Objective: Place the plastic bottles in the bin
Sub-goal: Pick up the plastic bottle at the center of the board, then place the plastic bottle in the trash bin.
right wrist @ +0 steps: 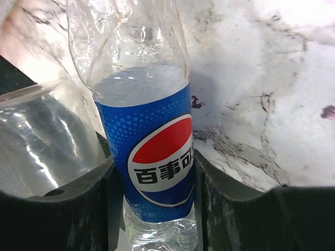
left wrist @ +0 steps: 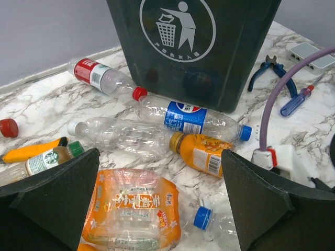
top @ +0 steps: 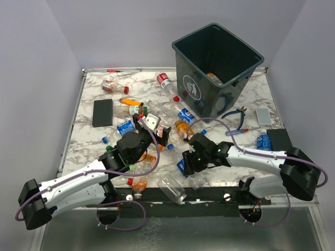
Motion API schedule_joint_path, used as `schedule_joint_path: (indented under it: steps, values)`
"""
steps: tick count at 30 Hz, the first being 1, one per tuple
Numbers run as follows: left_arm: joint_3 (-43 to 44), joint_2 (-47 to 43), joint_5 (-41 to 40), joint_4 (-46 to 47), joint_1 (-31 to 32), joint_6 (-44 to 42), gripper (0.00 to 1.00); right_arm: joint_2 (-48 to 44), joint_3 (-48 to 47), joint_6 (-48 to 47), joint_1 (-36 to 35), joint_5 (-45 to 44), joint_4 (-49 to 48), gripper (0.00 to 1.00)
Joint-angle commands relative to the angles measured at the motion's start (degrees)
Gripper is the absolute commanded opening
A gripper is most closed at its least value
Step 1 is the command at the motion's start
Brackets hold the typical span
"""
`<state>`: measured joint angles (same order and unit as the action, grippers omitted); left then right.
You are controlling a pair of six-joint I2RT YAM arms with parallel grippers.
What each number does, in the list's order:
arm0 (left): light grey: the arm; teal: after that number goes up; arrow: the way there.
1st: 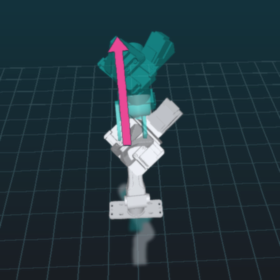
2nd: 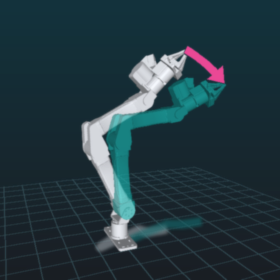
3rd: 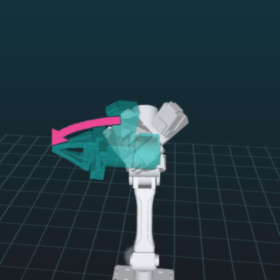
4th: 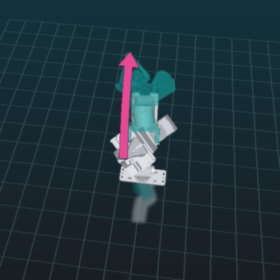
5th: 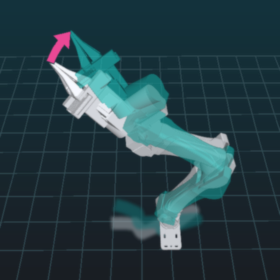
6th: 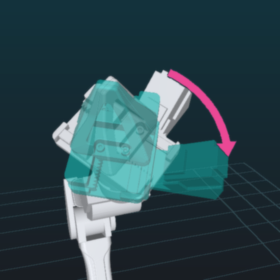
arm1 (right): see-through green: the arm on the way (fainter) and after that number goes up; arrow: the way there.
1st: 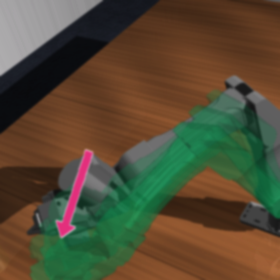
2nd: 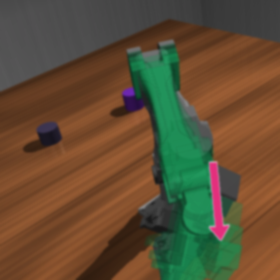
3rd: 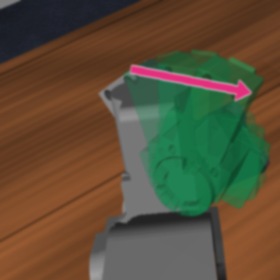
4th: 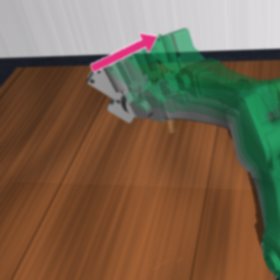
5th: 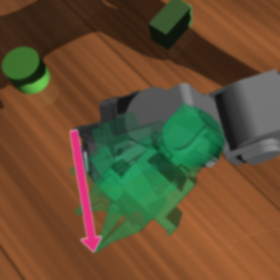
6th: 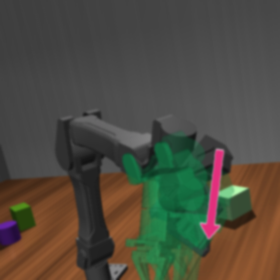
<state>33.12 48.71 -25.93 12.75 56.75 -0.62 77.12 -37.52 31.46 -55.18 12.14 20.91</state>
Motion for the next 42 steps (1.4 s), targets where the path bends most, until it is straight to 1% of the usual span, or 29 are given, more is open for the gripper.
schedule_joint_path:
  steps: [1, 4, 6, 8, 9, 12, 14, 17, 20, 23, 27, 33, 35, 40, 41, 42]
  values:
    - [-0.15, -0.14, 0.33, 0.74, 0.35, 1.15, 0.99, -7.98, -2.93, -1.40, -0.46, -5.71, 4.20, 0.41]
    - [-0.05, -1.46, -2.87, 2.73, 0.33, 3.98, 0.99, -15.47, -7.53, -3.84, -0.46, -7.48, 9.98, 0.40]
    - [0.39, -3.24, -4.60, 4.68, 0.20, 6.01, 0.99, -21.00, -9.59, -5.05, -0.46, -9.31, 10.38, 0.39]
    - [1.60, -4.81, -4.38, 5.74, 0.04, 7.74, 0.99, -27.30, -8.49, -6.21, -0.46, -10.91, 5.87, 0.38]
    - [2.52, -5.25, -2.92, 5.72, -0.05, 8.48, 0.99, -30.59, -6.91, -6.53, -0.46, -11.67, 2.39, 0.37]
    - [5.76, -5.20, 5.73, 4.14, -0.23, 11.82, 0.99, -38.40, -1.25, -7.34, -0.46, -14.24, -10.19, 0.36]
    - [7.83, -4.53, 11.77, 3.30, -0.32, 15.44, 0.99, -41.08, 1.96, -7.65, -0.46, -15.24, -17.11, 0.36]
    - [9.27, -3.62, 21.53, 4.99, -0.31, 19.58, 0.99, -41.68, 4.12, -8.41, -0.46, -14.43, -24.84, 0.35]
    - [10.05, -2.22, 28.45, 8.37, -0.32, 22.92, 0.99, -41.07, 5.48, -8.70, -0.46, -11.72, -30.39, 0.35]
    - [11.73, 0.60, 34.44, 9.91, -0.32, 24.89, 0.99, -40.96, 6.66, -8.53, -0.46, -10.06, -33.61, 0.35]
    - [13.00, 4.54, 40.35, 10.21, -0.27, 27.54, 0.99, -42.20, 7.98, -8.32, -0.46, -10.61, -36.62, 0.35]
    - [12.38, 7.16, 41.49, 12.88, -0.30, 29.53, 0.98, -41.70, 8.82, -8.71, -0.46, -9.43, -37.78, 0.36]
    - [12.85, 8.18, 41.23, 12.91, -0.37, 29.64, 0.92, -41.41, 9.22, -8.43, -0.46, -9.21, -38.05, 0.36]
    - [13.54, 10.17, 40.95, 13.55, -0.27, 30.25, 0.72, -40.73, 9.12, -8.66, -0.46, -8.59, -38.04, 0.37]
    - [13.57, 10.44, 40.85, 13.98, -0.31, 30.36, 0.70, -40.50, 8.86, -8.84, -0.46, -8.34, -37.65, 0.37]
    - [13.43, 10.64, 40.96, 14.67, -0.32, 30.63, 0.71, -40.21, 8.60, -8.99, -0.46, -8.10, -37.14, 0.38]
